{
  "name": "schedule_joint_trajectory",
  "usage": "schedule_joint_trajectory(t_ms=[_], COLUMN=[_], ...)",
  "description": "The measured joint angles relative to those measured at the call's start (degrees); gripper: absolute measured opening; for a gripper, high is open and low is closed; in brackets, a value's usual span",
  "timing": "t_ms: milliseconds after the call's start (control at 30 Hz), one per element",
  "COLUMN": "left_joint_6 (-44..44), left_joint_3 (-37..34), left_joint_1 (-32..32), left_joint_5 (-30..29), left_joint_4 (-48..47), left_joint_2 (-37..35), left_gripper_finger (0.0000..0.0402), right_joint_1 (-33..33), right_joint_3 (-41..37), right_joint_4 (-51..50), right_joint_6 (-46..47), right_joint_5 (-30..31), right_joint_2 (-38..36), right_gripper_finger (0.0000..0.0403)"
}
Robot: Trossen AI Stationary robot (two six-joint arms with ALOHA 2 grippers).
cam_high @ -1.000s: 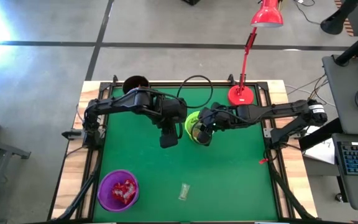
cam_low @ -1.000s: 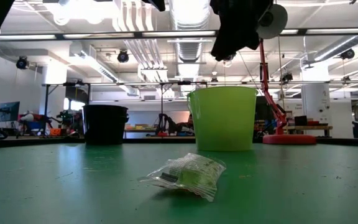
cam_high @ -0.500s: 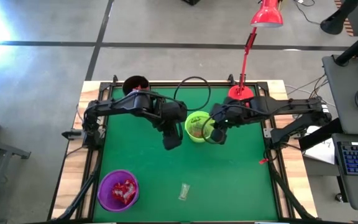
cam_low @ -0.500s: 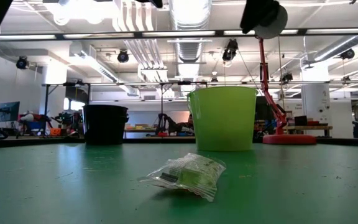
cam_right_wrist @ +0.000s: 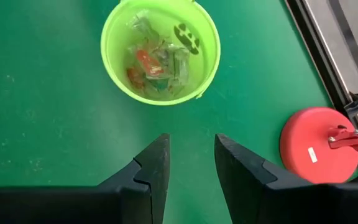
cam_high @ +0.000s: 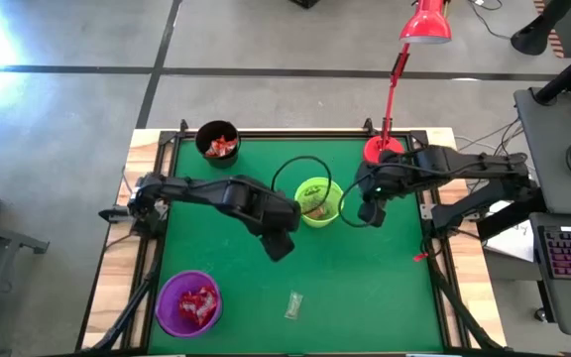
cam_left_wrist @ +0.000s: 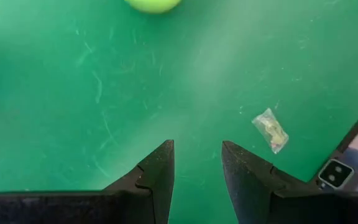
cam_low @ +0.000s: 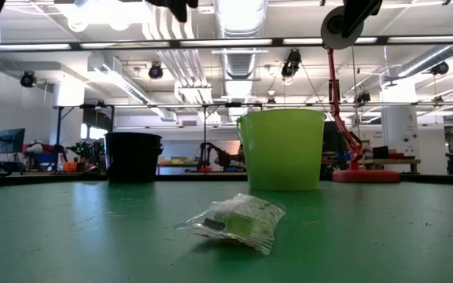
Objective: Sort candy
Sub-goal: Put the green gummy into the green bucket
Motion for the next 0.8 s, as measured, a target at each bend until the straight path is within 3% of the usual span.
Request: schedule_joint_trajectory(t_ms=[367, 600, 800], left_joint_6=[-14.92, -24.57, -33.58], left_joint_3=[-10.61, -18.40, -24.32], left_joint_1=[-3.31, -5.49, -7.64], left_joint_5=[0.05, 1.42, -1.58], left_joint_4=[4.20, 21.48, 27.19], left_joint_2=[0.00, 0.04, 0.06], left_gripper_finger=[0.0117, 0.0116, 0.0116], right_joint_1=[0.00, 0.00, 0.00], right_joint_3=[0.00, 0.00, 0.00], right_joint_4=[-0.84, -0.86, -1.37], right_joint_6=[-0.56, -0.39, 0.11], right_joint_5=[0.00, -0.02, -0.18], right_joint_2=[-6.34, -8.99, -9.45], right_gripper_finger=[0.0114, 0.0118, 0.0114])
